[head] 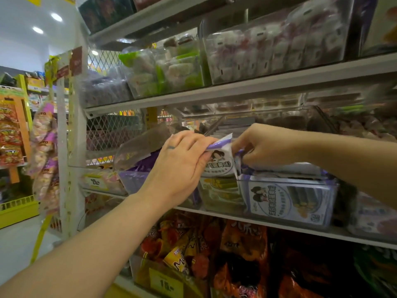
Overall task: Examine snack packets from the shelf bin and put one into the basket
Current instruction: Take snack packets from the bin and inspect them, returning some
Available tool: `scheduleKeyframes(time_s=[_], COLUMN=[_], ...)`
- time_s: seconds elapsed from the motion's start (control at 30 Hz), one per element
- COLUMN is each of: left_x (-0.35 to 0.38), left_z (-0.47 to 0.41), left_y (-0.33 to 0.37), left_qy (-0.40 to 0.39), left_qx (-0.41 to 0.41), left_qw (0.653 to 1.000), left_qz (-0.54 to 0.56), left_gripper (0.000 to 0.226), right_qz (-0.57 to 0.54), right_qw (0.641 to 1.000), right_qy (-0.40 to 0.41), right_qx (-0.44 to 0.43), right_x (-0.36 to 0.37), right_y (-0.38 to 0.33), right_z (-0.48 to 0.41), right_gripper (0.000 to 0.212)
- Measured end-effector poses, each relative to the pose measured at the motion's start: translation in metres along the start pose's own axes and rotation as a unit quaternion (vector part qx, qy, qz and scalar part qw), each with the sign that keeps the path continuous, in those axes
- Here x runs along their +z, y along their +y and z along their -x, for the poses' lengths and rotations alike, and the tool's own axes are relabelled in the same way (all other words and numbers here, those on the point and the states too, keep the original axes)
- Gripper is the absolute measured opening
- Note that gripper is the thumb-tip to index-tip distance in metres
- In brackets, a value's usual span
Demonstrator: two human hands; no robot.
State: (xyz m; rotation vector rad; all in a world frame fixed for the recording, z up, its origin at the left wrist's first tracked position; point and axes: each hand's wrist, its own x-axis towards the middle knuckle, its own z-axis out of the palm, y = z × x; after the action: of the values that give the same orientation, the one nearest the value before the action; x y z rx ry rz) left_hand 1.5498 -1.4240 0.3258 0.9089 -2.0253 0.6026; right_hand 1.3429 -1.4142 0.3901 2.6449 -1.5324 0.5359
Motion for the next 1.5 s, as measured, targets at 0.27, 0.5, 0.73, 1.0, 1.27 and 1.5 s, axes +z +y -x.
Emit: scheduleKeyframes(time_s=[0.27,0.5,0.73,1.0,1.27,1.5], left_x=[0.015,0.029,0.034,0.041,0.035,0.026], left_z=[-0.003,0.021,0.025,0.007,0.018,0.006], left_y=[-0.003,0.000,0.001,-0.003,0.007,0.002], left_qy=[-0.055,-0.171,-0.132,-0.195,-0.201,-0.216], left_qx=[0.030,-0.017,-0.028,-0.028,0.012,-0.045], left_qw=[0.997,0.980,0.986,0.975,0.972,0.973], left_qz=[-0.047,-0.104,-0.097,-0.099,-0.123,-0.067], left_gripper=[0.041,0.063,0.066,0.074,0.078,0.079], right_qz=[-0.060,-0.123,0.178,0.175,0.235,0.135], right_qw=[0.982,0.983,0.978,0.979,0.961,0.989], right_qy=[0.180,0.132,0.090,0.096,0.122,0.061], right_qx=[-0.006,-0.015,-0.064,-0.040,-0.082,-0.011], right_x=[0.009,0.011,0.029,0.036,0.048,0.018], right_y=[0.006,0.008,-0.015,-0.009,0.005,0.001], right_z=[-0.018,-0.012,0.006,-0.001,0.017,0.017], right_gripper=[0.022,0.016,0.041,0.033,0.035,0.051])
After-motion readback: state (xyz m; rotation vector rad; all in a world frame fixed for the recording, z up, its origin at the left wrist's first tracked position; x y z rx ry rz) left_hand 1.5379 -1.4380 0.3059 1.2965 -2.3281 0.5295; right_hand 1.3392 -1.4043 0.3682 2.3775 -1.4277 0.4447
